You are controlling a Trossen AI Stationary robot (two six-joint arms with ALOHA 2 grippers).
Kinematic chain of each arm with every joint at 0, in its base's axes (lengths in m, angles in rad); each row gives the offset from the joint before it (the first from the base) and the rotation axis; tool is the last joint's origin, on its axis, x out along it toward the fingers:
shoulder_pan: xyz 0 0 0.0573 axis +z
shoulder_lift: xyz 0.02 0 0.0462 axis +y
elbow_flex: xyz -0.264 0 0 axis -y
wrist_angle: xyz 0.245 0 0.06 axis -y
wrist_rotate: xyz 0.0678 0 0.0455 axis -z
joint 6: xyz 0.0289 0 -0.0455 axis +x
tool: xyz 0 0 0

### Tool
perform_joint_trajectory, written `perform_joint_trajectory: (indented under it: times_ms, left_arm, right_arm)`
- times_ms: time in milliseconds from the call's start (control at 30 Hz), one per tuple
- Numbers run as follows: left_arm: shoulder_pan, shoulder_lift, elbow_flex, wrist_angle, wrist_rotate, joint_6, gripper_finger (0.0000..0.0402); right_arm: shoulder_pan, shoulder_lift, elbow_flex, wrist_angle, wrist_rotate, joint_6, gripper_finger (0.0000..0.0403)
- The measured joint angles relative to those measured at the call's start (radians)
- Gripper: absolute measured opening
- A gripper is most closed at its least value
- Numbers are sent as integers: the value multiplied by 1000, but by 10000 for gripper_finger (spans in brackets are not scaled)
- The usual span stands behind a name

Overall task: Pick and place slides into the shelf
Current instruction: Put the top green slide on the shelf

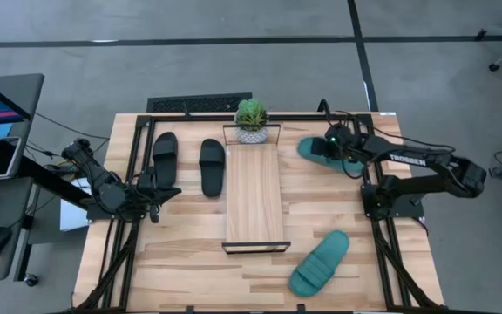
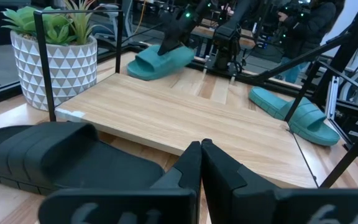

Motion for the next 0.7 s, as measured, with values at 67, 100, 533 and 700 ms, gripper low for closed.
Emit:
perform_joint_trajectory:
  times_ms: [67,100,533,700]
  left_arm:
    - [0,0,0,0,0,0,0]
    - [0,0,0,0,0,0,0]
    - [0,0,0,0,0,0,0]
    - [0,0,0,0,0,0,0]
  right_arm:
    - [0,-30,0,-22,-4,-1,1]
    - [0,-44,0,-31,-4,-1,1]
    - [45,-238,0,-71,-12,11,0]
    - [62,-288,1,-69,-44,18,0]
